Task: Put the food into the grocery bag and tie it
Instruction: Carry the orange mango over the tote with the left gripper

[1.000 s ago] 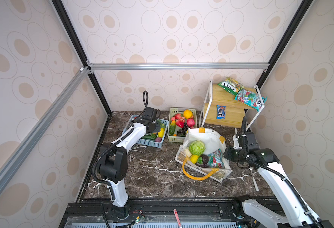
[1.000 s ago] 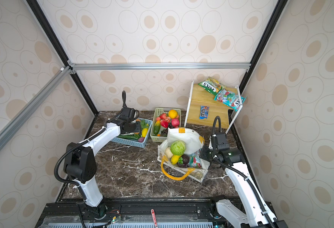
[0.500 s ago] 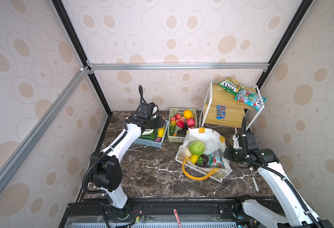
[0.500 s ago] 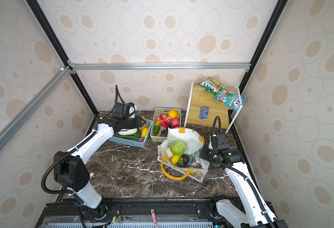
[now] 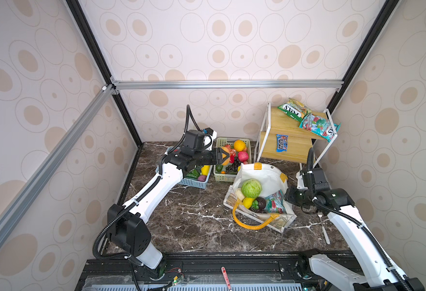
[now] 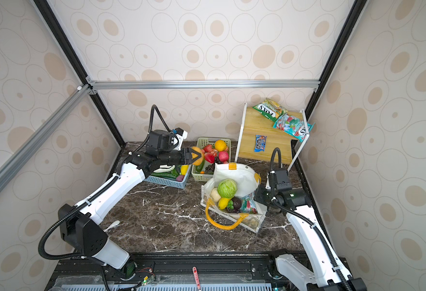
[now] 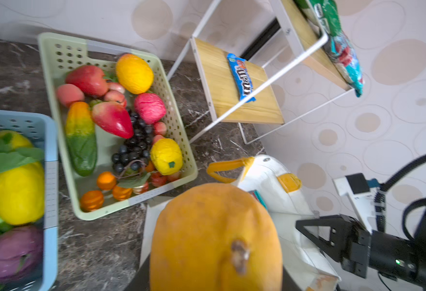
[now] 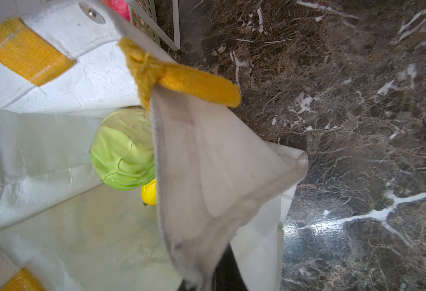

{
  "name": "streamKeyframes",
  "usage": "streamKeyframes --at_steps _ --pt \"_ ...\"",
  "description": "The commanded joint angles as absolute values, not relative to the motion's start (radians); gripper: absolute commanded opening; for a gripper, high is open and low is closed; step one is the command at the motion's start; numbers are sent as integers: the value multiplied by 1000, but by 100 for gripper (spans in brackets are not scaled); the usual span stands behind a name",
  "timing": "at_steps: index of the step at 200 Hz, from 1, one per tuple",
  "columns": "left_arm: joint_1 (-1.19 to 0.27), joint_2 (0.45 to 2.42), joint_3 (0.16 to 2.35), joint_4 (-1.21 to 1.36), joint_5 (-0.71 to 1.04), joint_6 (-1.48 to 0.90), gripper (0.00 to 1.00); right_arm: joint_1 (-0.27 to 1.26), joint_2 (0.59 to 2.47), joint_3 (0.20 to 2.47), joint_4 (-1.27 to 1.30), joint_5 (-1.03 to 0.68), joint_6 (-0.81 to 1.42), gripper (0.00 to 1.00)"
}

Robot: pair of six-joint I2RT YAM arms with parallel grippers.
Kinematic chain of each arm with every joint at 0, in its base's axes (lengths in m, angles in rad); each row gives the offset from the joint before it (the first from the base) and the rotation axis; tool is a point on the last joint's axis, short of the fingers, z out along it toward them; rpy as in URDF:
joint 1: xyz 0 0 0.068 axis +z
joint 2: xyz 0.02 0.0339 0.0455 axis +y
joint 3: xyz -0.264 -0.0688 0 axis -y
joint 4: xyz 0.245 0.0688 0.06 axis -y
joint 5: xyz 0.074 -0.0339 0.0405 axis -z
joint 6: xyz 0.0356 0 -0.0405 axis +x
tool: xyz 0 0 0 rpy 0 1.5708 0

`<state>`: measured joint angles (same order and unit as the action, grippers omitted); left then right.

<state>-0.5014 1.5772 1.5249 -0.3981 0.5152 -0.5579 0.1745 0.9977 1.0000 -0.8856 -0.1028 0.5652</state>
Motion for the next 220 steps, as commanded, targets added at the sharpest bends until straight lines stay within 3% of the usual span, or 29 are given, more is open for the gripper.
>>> streamKeyframes --at_steps 1,220 --pt "-553 1549 1541 -361 540 -587 46 175 1005 999 -891 -121 588 9" --pt "-848 1695 1686 -371 493 -594 46 175 973 1022 -945 -95 576 9"
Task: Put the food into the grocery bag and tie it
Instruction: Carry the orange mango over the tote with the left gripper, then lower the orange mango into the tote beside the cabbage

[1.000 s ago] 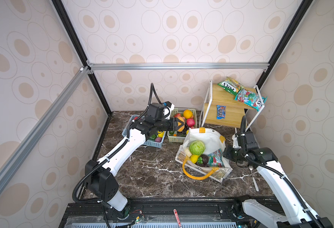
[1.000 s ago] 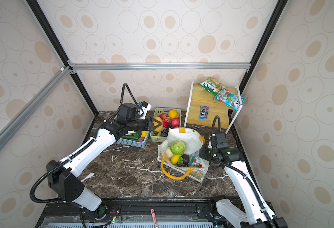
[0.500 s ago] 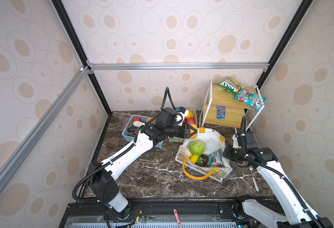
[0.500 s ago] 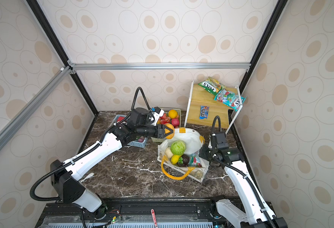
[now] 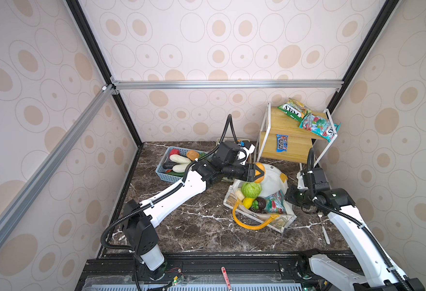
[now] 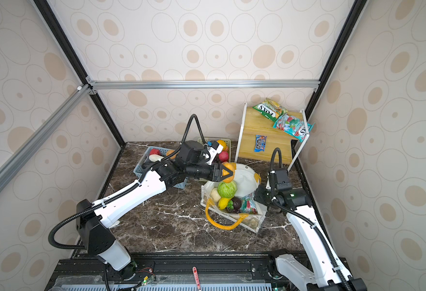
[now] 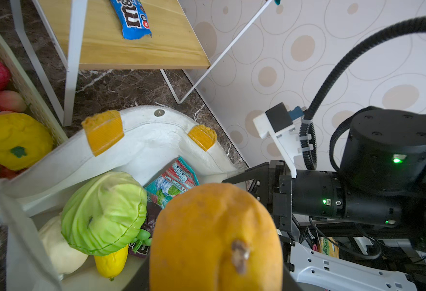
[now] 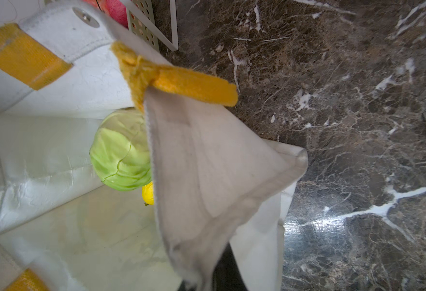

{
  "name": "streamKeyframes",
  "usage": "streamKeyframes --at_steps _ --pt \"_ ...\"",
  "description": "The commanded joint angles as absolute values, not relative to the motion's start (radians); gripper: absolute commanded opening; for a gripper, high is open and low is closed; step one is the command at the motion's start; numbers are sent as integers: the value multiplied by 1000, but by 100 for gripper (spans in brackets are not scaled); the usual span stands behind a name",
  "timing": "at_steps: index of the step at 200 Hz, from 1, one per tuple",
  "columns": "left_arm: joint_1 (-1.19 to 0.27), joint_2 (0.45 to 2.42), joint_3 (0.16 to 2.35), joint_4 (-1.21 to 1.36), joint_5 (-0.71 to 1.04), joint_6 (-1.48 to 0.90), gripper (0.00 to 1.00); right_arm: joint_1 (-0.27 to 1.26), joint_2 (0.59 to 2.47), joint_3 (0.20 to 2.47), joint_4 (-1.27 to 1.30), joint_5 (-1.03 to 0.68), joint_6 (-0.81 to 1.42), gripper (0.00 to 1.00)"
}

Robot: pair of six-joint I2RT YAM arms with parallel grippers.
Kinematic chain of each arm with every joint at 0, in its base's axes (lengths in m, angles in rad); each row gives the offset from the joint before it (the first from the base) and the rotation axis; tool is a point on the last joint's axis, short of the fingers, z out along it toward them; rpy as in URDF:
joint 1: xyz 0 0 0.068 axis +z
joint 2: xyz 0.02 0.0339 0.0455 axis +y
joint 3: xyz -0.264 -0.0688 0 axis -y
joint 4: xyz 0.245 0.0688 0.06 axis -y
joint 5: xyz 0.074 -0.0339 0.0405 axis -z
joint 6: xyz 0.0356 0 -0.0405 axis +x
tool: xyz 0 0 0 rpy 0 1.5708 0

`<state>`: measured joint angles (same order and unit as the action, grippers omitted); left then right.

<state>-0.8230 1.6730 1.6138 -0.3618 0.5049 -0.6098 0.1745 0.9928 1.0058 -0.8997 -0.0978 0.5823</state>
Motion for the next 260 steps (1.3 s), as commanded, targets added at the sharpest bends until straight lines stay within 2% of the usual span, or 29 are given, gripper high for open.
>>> streamKeyframes --at_steps 1,137,260 --pt "-849 1696 1688 -373 493 -593 46 175 972 1023 -946 -95 576 9" --pt "-982 1896 1842 -518 365 -493 46 175 921 1028 -995 -69 538 9" --pt "-1022 2019 1884 -566 309 -469 47 175 900 1019 -1009 -63 522 9"
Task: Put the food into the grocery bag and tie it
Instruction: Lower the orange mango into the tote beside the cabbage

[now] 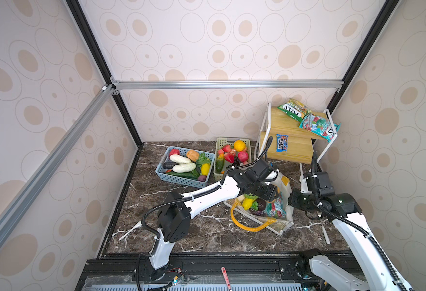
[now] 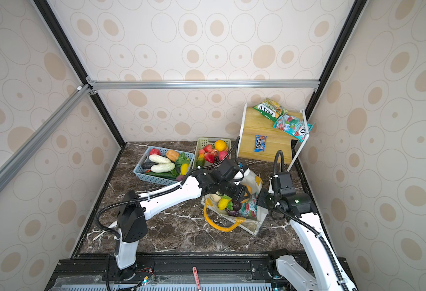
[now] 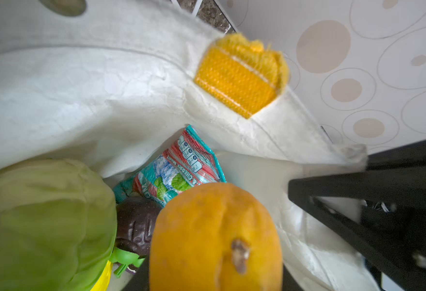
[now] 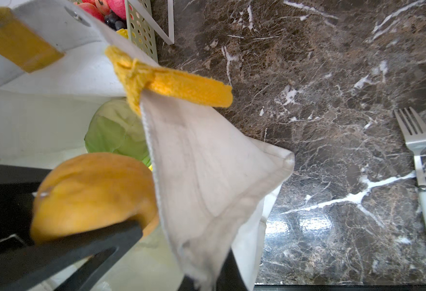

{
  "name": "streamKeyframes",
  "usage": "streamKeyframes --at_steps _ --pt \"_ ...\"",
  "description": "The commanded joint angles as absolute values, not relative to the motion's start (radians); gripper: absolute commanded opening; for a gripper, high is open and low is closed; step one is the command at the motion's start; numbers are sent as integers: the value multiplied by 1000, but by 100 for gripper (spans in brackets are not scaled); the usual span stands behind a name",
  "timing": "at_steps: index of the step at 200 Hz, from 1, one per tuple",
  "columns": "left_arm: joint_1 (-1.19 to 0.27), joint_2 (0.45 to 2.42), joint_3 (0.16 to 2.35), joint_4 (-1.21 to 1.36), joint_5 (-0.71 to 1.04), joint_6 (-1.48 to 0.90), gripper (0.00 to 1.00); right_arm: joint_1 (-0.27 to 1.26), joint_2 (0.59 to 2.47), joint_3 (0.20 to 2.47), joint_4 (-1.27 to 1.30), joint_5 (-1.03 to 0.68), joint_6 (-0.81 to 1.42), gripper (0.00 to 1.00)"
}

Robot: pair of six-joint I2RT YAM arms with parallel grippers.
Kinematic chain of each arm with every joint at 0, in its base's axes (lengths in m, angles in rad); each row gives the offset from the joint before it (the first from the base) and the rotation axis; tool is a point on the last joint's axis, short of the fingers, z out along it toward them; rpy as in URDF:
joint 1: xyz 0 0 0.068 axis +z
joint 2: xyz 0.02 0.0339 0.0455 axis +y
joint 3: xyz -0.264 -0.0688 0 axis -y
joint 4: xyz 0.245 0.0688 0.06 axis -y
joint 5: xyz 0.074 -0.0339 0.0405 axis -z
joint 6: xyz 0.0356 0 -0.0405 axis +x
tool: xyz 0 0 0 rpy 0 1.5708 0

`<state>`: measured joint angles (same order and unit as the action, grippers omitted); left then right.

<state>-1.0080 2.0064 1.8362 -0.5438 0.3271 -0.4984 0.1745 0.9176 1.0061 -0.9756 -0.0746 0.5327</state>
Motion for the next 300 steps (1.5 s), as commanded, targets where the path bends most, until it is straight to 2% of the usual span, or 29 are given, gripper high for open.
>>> streamKeyframes --at_steps 1,105,133,187,240,300 --pt "-1023 2019 1884 -567 309 -469 46 175 899 1019 -1008 -64 522 9" --pt "-1032 2080 1878 -588 264 -460 53 175 889 1002 -1005 -64 529 9" --pt "-1033 2089 1877 -589 249 -465 60 175 886 1000 -1006 -64 530 9" --pt "-1032 2100 1858 -587 229 -468 63 175 882 994 -1006 -61 529 9" --pt "-1032 2103 1862 -594 210 -466 72 175 885 990 -1002 -63 532 9" --pt "-1032 2079 1934 -642 178 -451 75 175 895 992 -996 -64 532 9"
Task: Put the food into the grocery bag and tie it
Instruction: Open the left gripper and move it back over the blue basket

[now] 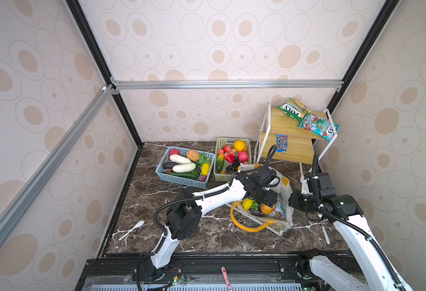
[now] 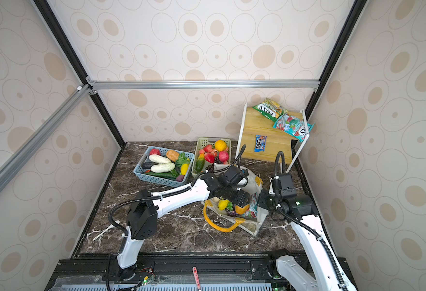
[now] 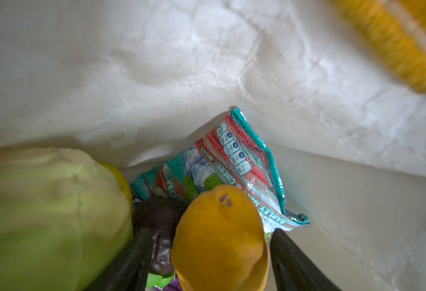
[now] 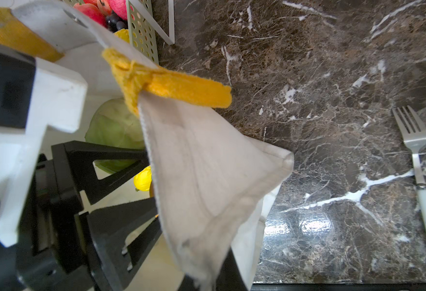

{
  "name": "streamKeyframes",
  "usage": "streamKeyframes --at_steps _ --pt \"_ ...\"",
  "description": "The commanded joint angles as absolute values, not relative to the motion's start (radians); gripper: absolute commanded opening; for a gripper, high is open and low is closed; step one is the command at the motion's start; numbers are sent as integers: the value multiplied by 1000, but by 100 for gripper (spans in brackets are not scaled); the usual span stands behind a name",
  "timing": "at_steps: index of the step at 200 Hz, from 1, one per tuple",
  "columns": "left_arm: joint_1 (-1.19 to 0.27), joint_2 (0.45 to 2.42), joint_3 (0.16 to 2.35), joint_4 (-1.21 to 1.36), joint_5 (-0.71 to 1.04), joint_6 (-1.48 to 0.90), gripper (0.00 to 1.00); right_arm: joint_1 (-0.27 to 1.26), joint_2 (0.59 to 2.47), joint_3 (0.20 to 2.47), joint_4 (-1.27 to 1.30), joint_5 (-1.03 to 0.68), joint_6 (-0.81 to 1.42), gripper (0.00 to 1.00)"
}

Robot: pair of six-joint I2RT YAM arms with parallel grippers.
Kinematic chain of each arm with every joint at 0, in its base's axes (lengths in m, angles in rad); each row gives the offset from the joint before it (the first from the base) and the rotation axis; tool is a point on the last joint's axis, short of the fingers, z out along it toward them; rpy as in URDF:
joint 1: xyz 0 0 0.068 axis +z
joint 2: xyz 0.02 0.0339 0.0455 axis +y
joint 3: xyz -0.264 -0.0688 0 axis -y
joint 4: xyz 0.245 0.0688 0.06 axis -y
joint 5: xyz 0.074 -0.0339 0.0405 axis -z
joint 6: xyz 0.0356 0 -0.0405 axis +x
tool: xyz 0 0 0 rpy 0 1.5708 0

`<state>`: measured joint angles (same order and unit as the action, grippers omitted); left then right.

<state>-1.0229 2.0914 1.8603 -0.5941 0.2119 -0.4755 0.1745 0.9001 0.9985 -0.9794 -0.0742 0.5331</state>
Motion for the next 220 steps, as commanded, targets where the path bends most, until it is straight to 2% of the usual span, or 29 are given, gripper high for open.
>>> streamKeyframes --at_steps 1,123,168,220 --pt "-1032 2079 1936 -642 177 -450 75 175 896 992 -996 -64 532 9" --pt "-1001 2024 2154 -769 55 -426 78 175 930 1031 -996 -65 526 9" --pt "-907 1948 2154 -802 -8 -419 78 175 927 1030 -993 -66 527 9" --pt "-712 1832 2007 -776 -11 -400 78 175 927 1020 -989 -72 529 9"
